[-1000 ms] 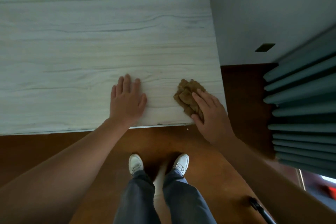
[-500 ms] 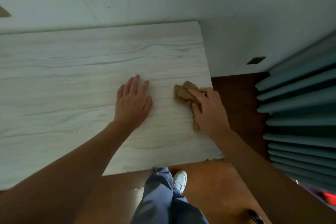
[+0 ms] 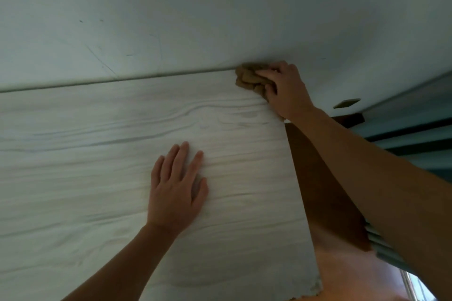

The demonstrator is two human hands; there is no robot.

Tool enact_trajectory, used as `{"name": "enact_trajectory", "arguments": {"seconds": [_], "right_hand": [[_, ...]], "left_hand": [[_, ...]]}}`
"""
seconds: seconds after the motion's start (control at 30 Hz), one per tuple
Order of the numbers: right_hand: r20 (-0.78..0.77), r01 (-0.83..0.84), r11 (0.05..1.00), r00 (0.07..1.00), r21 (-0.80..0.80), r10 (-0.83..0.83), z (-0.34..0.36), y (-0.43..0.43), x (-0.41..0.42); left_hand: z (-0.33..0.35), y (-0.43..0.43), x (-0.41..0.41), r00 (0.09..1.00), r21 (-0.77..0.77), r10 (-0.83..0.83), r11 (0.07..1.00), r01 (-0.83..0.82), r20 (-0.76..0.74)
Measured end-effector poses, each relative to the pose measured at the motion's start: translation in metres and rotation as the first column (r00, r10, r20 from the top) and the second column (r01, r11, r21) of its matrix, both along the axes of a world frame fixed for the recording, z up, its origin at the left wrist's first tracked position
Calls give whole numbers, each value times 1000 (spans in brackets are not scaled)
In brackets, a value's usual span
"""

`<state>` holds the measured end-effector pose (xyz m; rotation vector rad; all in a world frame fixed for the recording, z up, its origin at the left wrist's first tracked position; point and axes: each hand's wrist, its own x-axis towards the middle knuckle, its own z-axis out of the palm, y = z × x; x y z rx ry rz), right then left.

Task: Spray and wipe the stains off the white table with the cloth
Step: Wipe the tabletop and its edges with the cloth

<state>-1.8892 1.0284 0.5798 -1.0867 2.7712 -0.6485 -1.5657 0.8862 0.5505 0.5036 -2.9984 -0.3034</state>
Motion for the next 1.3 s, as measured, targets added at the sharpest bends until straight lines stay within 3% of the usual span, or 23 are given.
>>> {"name": "enact_trajectory", "arguments": {"seconds": [0.5,0.83,1.0,1.17,1.3], "right_hand": [[-55,-2,999,998,-45,-1,-17,37,46],[-18,-30,999,999,-21,30,-15,121,146],[25,-46,998,999,40,45,-13,171,209],[54,-38,998,998,41,36,-11,206,261],[50,-40,997,998,71,36,-8,228,293]], "left_hand": [[-4,0,0,999,-41,7,999,-9,-54],[2,7,0,999,-35,29,999,-30,-16],[12,22,11,994,29,100,994,-102,44],[32,60,63,959,112,281,952,-284,45],[43,85,119,944,82,309,944,-319,118]]}}
